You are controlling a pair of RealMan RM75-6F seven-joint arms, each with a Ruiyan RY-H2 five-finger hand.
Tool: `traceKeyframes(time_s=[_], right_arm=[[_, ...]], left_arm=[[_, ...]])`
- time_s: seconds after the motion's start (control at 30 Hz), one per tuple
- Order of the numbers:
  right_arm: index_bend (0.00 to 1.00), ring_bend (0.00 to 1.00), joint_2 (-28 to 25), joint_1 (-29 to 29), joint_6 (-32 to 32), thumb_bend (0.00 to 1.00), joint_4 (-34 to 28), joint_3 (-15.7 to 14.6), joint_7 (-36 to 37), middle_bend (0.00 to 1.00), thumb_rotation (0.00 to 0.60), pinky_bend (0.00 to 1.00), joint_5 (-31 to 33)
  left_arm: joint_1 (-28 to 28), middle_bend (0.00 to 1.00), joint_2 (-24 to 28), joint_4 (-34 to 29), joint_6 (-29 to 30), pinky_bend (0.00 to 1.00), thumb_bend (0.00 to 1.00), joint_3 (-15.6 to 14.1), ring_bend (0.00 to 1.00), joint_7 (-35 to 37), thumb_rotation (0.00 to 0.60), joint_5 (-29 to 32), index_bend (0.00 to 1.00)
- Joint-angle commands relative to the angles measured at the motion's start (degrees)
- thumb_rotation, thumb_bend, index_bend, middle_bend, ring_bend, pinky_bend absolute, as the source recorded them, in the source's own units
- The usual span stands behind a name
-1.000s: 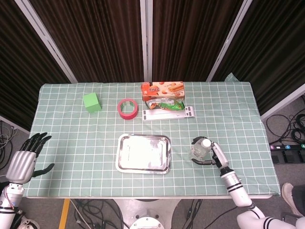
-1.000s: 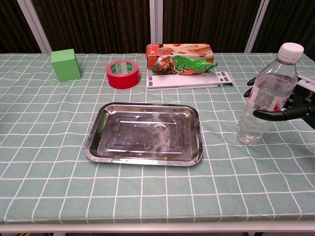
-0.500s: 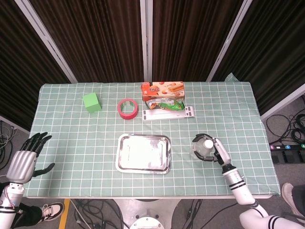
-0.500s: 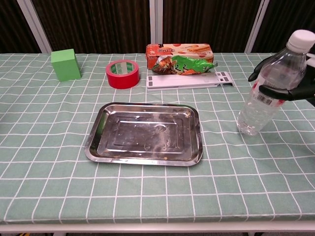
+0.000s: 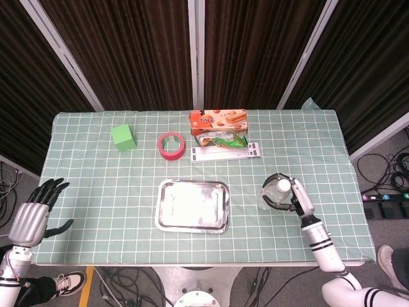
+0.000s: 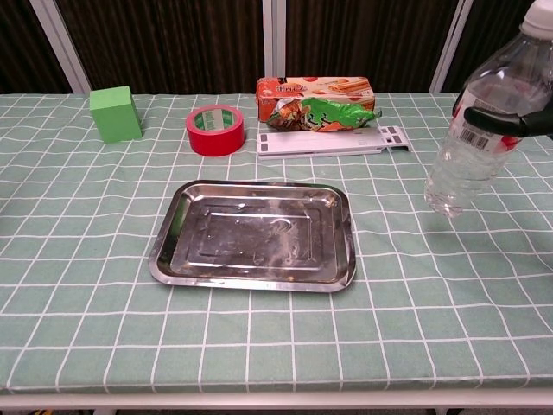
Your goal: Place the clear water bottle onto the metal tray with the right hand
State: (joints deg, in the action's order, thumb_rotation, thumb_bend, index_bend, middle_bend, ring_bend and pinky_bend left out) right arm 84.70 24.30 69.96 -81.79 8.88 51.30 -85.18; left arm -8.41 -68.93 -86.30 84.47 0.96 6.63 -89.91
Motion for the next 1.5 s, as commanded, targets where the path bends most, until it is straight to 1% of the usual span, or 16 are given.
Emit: traceKeyframes(time_s=[0.03, 0.17, 0.3, 0.4, 0.47, 0.57, 0.67, 0.77, 0.87, 0.93, 1.0, 1.07, 1.13, 1.23, 1.33, 1.5], right_arm=[[0.62, 0.36, -0.3, 0.8, -0.6, 0.38, -1.3, 1.0, -1.5, 0.51, 0.6, 0.48, 0.9], [0.63, 0.37, 1.6, 2.9, -2.5, 0.39, -2.3, 2.5, -3.6, 0.52, 0.6, 0.48, 2.0], [0.63, 0.37, 5.3, 6.9, -6.4, 0.39, -2.8, 4.6, -6.8, 0.52, 0.6, 0.49, 3.9], [0.63, 0.37, 5.8, 7.8, -6.3, 0.39, -4.1, 6.0, -8.9, 0.52, 0.6, 0.49, 4.7], [0.63, 0.38, 4.5, 7.0, -4.8, 0.39, -4.6, 6.1, -10.0, 0.53, 0.6, 0.49, 4.5], [0.64, 0.38, 0.9, 4.2, -2.4, 0.39, -5.7, 5.7, -9.4, 0.53, 0.6, 0.49, 5.2], [0.64, 0.39, -0.3, 3.1, -2.0, 0.39, -5.7, 5.2, -8.8, 0.54, 0.6, 0.5, 5.6], [0.65, 0.39, 1.1, 4.4, -3.5, 0.39, -5.3, 5.1, -8.6, 0.54, 0.6, 0.5, 5.3], [0.65, 0.39, 4.4, 6.8, -5.3, 0.39, -4.9, 5.3, -10.0, 0.54, 0.6, 0.5, 4.9], [0.65, 0.39, 5.3, 7.2, -5.3, 0.39, -5.4, 5.5, -10.6, 0.54, 0.6, 0.5, 5.0], [0.65, 0.39, 4.2, 6.2, -3.6, 0.39, -5.6, 5.5, -11.3, 0.54, 0.6, 0.5, 4.8], [0.65, 0.39, 2.0, 4.6, -2.3, 0.39, -5.4, 5.8, -10.4, 0.54, 0.6, 0.5, 5.8], [0.65, 0.39, 0.4, 3.7, -2.2, 0.39, -5.4, 6.1, -9.3, 0.54, 0.6, 0.5, 6.8], [0.65, 0.39, -0.7, 3.8, -2.5, 0.39, -6.2, 5.8, -8.8, 0.54, 0.6, 0.5, 5.6], [0.65, 0.39, -1.2, 4.8, -1.7, 0.39, -8.9, 6.4, -9.1, 0.54, 0.6, 0.5, 3.3], [0.65, 0.39, -2.5, 6.1, 1.3, 0.39, -14.8, 9.2, -10.9, 0.54, 0.6, 0.5, 0.9]], left_arm=[[0.0, 0.19, 0.0, -0.1, 0.1, 0.18, 0.21, 0.0, 0.1, 0.0, 0.6, 0.0, 0.18], [0.1, 0.19, 0.2, -0.1, 0.1, 0.17, 0.21, 0.0, 0.1, 0.2, 0.6, 0.1, 0.18], [0.2, 0.19, 0.3, -0.2, 0.0, 0.18, 0.21, -0.1, 0.1, 0.0, 0.6, 0.2, 0.18], [0.0, 0.19, 0.3, -0.5, -0.3, 0.18, 0.21, -0.1, 0.1, -0.3, 0.6, 0.2, 0.18], [-0.1, 0.19, 0.3, -0.6, -0.4, 0.18, 0.21, 0.0, 0.1, -0.3, 0.6, 0.2, 0.18], [-0.4, 0.19, 0.1, -0.4, -0.8, 0.18, 0.21, 0.1, 0.1, -0.1, 0.6, 0.3, 0.18], [-0.5, 0.19, -0.2, -0.3, -0.9, 0.18, 0.21, 0.0, 0.1, 0.0, 0.6, 0.2, 0.18], [-0.3, 0.19, -0.2, -0.4, -0.7, 0.18, 0.21, -0.3, 0.1, -0.4, 0.6, -0.1, 0.18], [0.0, 0.19, 0.1, -0.6, -0.6, 0.18, 0.21, -0.3, 0.1, -0.7, 0.6, 0.3, 0.18], [0.0, 0.19, 0.2, -0.7, -0.7, 0.18, 0.21, -0.1, 0.1, -0.8, 0.6, 0.7, 0.18], [-0.2, 0.19, 0.3, -0.7, -0.9, 0.17, 0.21, -0.1, 0.1, -0.9, 0.6, 0.7, 0.18], [-0.4, 0.19, 0.1, -0.4, -1.2, 0.17, 0.21, -0.1, 0.1, -0.7, 0.6, 0.5, 0.18], [-0.5, 0.19, -0.2, -0.1, -1.5, 0.18, 0.21, -0.2, 0.1, -0.5, 0.6, 0.5, 0.18], [-0.6, 0.19, -0.6, 0.2, -1.7, 0.18, 0.21, -0.4, 0.1, -0.5, 0.6, 0.3, 0.18], [-0.5, 0.19, -0.8, 0.1, -1.4, 0.17, 0.21, -0.3, 0.1, -0.9, 0.6, 0.3, 0.18], [-0.5, 0.19, -0.4, -0.2, -1.4, 0.18, 0.21, -0.1, 0.1, -1.0, 0.6, 0.7, 0.18]])
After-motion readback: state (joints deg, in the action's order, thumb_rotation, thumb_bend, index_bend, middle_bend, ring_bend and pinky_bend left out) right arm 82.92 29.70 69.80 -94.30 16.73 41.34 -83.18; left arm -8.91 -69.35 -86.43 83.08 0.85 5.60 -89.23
